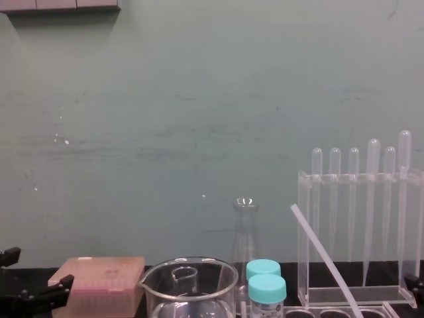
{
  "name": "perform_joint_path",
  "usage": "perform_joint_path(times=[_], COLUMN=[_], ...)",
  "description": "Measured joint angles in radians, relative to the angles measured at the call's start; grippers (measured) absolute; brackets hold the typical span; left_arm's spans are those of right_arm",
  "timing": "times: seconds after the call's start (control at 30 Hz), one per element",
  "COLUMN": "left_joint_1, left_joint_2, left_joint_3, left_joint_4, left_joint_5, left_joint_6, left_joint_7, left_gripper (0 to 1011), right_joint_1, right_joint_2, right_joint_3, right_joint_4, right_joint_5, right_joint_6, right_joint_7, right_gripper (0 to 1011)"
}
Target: Pick up the stirring rod with one hand, then place it down.
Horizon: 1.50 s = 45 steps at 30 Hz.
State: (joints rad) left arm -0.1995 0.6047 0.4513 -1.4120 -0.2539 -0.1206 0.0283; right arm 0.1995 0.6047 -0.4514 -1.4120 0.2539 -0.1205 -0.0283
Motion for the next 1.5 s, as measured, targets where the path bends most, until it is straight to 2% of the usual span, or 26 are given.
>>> perform_joint_path(times=[1.5], left_joint_1=[0.000], left_joint_2=[0.000], left_joint_3=[0.000], left_joint_4=[0.000], left_joint_5=[0.000], left_joint_6=[0.000], left_joint_7=[0.000], left_gripper=[1000], right_joint_1=[0.000], right_joint_2=[0.000], right_joint_3=[0.000], right_joint_4=[0.000], right_joint_5=[0.000], right_joint_6=[0.000], right_joint_7=[0.000], right_gripper=[1000])
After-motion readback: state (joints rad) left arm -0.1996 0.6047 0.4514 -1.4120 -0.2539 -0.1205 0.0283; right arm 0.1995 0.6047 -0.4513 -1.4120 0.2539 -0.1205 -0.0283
